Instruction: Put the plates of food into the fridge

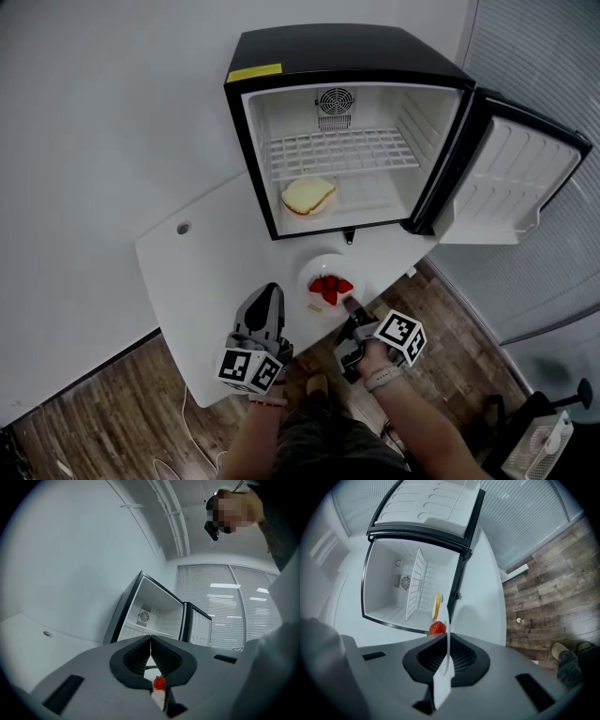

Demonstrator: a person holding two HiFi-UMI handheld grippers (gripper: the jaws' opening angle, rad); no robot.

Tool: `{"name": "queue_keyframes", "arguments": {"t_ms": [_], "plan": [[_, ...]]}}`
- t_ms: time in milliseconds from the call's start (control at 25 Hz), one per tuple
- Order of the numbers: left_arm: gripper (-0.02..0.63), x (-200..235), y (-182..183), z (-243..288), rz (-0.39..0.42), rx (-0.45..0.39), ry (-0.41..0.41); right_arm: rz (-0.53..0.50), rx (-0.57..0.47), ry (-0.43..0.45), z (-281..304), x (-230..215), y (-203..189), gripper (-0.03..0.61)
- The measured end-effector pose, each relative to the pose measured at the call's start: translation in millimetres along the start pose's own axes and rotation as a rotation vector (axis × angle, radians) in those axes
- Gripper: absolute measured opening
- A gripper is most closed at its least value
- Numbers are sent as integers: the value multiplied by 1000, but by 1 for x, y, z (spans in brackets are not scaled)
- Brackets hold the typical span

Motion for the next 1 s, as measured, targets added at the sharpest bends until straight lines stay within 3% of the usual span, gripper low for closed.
{"name": "queue_keyframes", "arguments": {"t_ms": [320,1000], "plan": [[8,46,12,40,34,-2,14,-46,-107,-39,26,19,36,15],[8,93,-23,102,10,34,-4,39,-300,-88,67,37,116,15]]}}
Point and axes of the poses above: the fingertips, and each gripper's own axes: z forward along the fingers, x to its left, y out of its top, the point moved 5 cm from there along -z, backward along the fingers, and after that the axes turned 11 degrees about -y, right-handed, at the moved point
